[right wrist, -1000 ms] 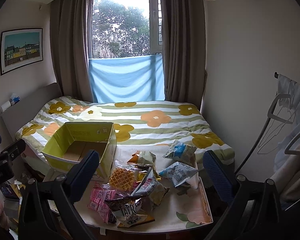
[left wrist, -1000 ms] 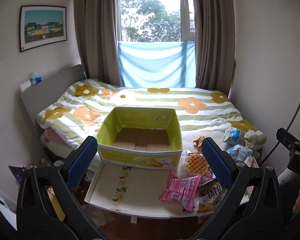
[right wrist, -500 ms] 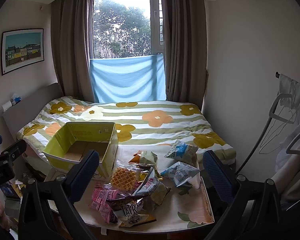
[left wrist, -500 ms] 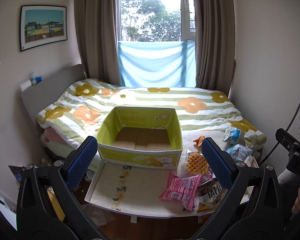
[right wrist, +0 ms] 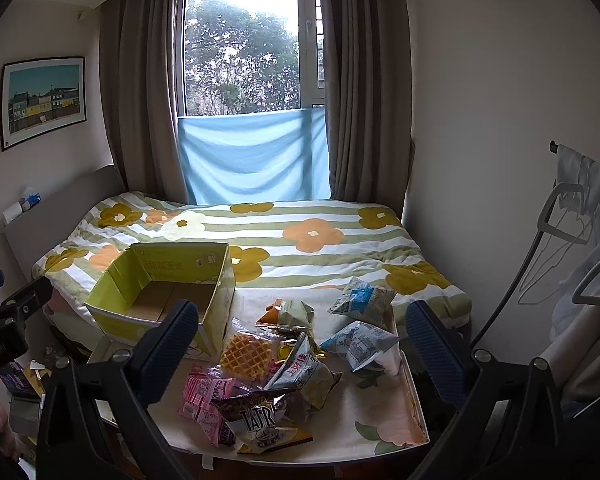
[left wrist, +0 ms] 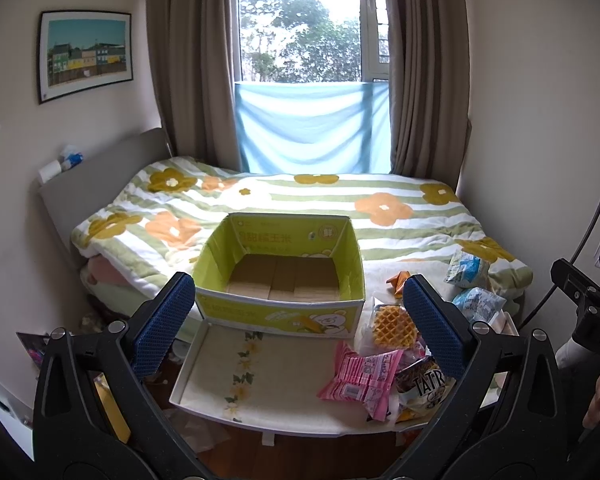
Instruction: Organize snacks
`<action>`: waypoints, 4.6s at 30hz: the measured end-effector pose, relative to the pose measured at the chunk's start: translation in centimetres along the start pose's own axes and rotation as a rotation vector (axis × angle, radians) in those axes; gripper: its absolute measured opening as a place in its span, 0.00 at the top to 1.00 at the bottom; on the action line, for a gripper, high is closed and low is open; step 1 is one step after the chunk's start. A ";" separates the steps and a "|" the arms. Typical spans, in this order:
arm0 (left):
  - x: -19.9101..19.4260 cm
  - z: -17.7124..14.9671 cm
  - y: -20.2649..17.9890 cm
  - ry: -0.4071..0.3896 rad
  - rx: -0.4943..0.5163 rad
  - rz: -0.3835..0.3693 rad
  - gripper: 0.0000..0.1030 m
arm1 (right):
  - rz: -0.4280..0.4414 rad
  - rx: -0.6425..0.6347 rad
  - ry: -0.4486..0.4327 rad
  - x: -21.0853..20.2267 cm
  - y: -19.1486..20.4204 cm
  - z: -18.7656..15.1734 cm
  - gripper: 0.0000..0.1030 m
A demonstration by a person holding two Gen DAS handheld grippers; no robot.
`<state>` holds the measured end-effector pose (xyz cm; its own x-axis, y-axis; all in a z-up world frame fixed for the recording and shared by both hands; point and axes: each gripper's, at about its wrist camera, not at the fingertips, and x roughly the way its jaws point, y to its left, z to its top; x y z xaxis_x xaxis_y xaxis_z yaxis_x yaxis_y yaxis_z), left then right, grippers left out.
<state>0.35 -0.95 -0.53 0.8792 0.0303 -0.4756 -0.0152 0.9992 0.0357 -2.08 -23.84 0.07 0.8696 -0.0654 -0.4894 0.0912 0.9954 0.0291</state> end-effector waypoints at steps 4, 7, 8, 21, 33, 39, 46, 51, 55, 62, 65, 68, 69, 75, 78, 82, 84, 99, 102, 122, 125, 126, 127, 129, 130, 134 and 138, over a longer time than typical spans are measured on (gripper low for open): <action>0.1 -0.1 -0.2 0.006 -0.001 -0.002 0.00 | -0.001 0.001 0.002 0.0 0.1 -0.1 0.00; 0.1 0.0 -0.3 0.007 -0.001 -0.002 0.00 | -0.002 0.001 0.004 0.1 0.2 -0.2 0.00; 0.2 0.0 -0.3 0.007 -0.001 -0.002 0.00 | -0.004 0.000 0.003 0.1 0.0 -0.2 0.00; 1.5 0.5 -0.4 0.027 0.001 0.018 0.00 | -0.003 0.004 0.026 0.4 0.0 -0.5 0.00; 8.8 -3.9 -2.9 0.243 0.062 -0.058 0.00 | 0.078 0.015 0.182 6.3 -3.4 -4.9 0.00; 13.8 -7.7 -3.9 0.377 0.133 -0.249 0.00 | 0.120 0.024 0.267 9.1 -3.8 -7.8 0.00; 18.8 -11.5 -4.2 0.491 0.302 -0.407 0.00 | 0.110 -0.016 0.362 11.6 -2.3 -11.0 0.00; 22.3 -13.6 -4.8 0.596 0.313 -0.548 0.00 | 0.157 0.014 0.442 13.5 -1.4 -13.3 0.00; 24.2 -15.1 -5.6 0.648 0.333 -0.596 0.00 | 0.165 -0.011 0.488 14.6 -0.3 -15.1 0.00; 26.7 -16.5 -7.0 0.720 0.337 -0.679 0.00 | 0.213 -0.041 0.542 16.1 1.1 -17.0 0.00; 27.4 -16.8 -7.2 0.729 0.338 -0.700 0.00 | 0.219 -0.066 0.551 16.3 1.5 -17.4 0.00; 27.9 -17.1 -7.7 0.718 0.371 -0.703 0.00 | 0.215 -0.072 0.567 16.6 1.6 -17.7 0.00; 28.1 -17.2 -8.2 0.714 0.384 -0.698 0.00 | 0.215 -0.071 0.569 16.8 1.7 -17.8 0.00; 28.7 -17.9 -8.2 0.717 0.400 -0.697 0.00 | 0.219 -0.076 0.575 17.8 2.0 -18.1 0.00; 29.4 -18.3 -8.0 0.735 0.396 -0.689 0.04 | 0.235 -0.078 0.577 18.0 2.3 -18.2 0.00; 29.2 -18.0 -7.0 0.727 0.370 -0.687 0.22 | 0.255 -0.096 0.585 18.5 2.7 -18.3 0.00; 29.2 -17.9 -6.6 0.728 0.349 -0.690 0.26 | 0.261 -0.104 0.586 18.7 3.0 -18.3 0.00; 27.7 -16.4 -4.4 0.704 0.284 -0.662 0.34 | 0.223 -0.154 0.609 20.1 4.6 -18.8 0.01; 27.0 -15.9 -4.1 0.688 0.290 -0.660 0.34 | 0.195 -0.187 0.619 20.5 4.8 -19.0 0.27; 21.5 -7.7 1.6 0.493 0.228 -0.616 0.34 | 0.202 -0.152 0.498 17.8 6.8 -10.1 0.46; 21.2 -5.1 3.0 0.445 0.206 -0.606 0.34 | 0.197 -0.159 0.450 17.9 7.8 -6.8 0.46; 21.1 -4.3 3.4 0.431 0.198 -0.604 0.34 | 0.199 -0.164 0.437 17.8 8.2 -5.9 0.46; 21.2 -3.4 4.0 0.413 0.190 -0.597 0.34 | 0.202 -0.171 0.424 17.7 8.7 -5.1 0.46; 21.4 -1.9 4.9 0.380 0.181 -0.576 0.34 | 0.213 -0.190 0.396 17.9 9.6 -3.4 0.46; 21.6 -1.1 5.2 0.367 0.176 -0.565 0.34 | 0.219 -0.200 0.384 18.2 10.0 -2.6 0.46; 23.0 1.2 6.8 0.336 0.141 -0.510 0.34 | 0.257 -0.219 0.351 18.8 11.8 0.1 0.46; 25.0 3.2 8.1 0.324 0.097 -0.438 0.34 | 0.306 -0.227 0.334 20.5 13.3 2.0 0.46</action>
<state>23.69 7.82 -9.29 0.6018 -0.3661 -0.7098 0.3763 0.9139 -0.1524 17.92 -12.09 -7.84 0.6343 0.2205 -0.7410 -0.2831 0.9581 0.0427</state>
